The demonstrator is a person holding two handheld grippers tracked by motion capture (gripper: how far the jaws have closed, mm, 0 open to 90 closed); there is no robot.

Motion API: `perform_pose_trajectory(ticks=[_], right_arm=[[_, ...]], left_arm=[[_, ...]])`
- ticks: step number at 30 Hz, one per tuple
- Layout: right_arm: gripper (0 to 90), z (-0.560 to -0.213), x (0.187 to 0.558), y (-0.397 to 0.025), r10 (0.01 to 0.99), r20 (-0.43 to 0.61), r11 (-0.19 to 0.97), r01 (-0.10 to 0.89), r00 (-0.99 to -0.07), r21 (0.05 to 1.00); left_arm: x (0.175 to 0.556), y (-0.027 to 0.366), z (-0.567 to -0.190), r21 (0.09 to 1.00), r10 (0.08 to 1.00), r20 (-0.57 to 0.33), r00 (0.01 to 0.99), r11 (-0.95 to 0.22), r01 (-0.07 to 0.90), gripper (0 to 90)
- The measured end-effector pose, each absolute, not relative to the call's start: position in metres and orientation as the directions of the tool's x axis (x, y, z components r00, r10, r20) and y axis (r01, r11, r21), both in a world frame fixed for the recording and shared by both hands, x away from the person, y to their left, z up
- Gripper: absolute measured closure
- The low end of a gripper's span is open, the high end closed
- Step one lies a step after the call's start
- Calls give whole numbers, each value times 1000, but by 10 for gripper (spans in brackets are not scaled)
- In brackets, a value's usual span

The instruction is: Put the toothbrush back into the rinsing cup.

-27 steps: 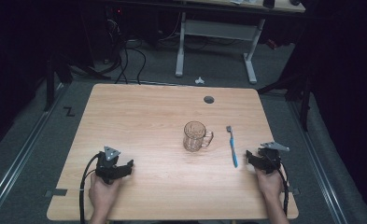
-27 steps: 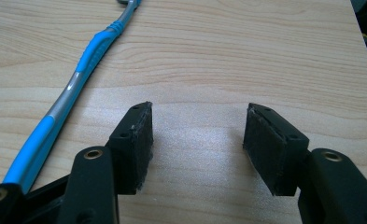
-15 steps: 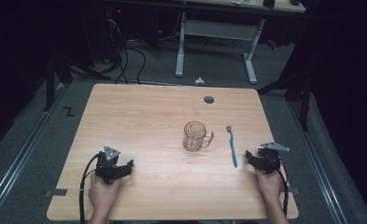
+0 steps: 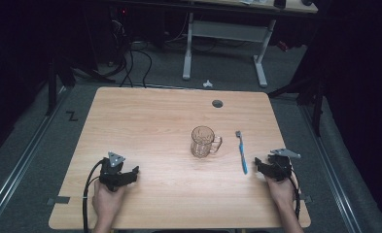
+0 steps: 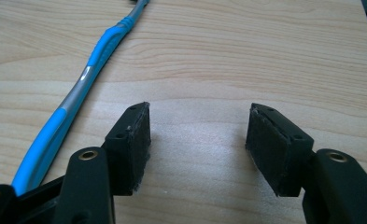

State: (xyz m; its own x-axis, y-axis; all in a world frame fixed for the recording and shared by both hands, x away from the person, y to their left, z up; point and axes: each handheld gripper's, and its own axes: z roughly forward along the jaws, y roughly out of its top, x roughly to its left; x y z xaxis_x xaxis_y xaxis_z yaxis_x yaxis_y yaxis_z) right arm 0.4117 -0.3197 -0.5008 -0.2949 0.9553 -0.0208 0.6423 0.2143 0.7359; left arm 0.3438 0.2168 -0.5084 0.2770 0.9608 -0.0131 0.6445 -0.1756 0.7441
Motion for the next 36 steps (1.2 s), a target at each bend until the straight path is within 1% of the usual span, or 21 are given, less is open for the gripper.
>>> perform_pose_trajectory(ticks=[3,5,6,7,8,11,17,21,36], right_arm=[[407,-501,411,-320,954,-20,216,642,-298,736],[425,-501,411,-319,957,-19,208,643,-288,737],[478,-501,411,-319,958,-17,205,643,-286,738],[502,-500,410,-319,960,-14,199,643,-281,739],[507,-500,409,-319,960,-10,194,642,-279,742],[562,-500,408,-318,958,-4,195,642,-286,741],[580,-495,407,-318,954,38,180,669,-298,721],[582,-491,405,-316,953,27,187,660,-301,728],[611,-476,404,-308,936,42,209,650,-349,731]], left_arm=[[344,217,-508,744,961,-13,277,-176,645,237],[344,217,-508,744,961,-14,277,-175,645,237],[344,217,-508,744,961,-13,277,-175,645,237],[344,217,-508,744,961,-13,277,-175,645,238],[344,217,-508,744,961,-14,276,-175,645,238],[344,217,-508,744,961,-14,277,-175,645,237],[344,217,-508,744,961,-14,278,-176,645,235],[344,217,-508,743,960,-13,280,-179,645,235],[344,217,-508,743,960,-13,280,-177,645,234]])
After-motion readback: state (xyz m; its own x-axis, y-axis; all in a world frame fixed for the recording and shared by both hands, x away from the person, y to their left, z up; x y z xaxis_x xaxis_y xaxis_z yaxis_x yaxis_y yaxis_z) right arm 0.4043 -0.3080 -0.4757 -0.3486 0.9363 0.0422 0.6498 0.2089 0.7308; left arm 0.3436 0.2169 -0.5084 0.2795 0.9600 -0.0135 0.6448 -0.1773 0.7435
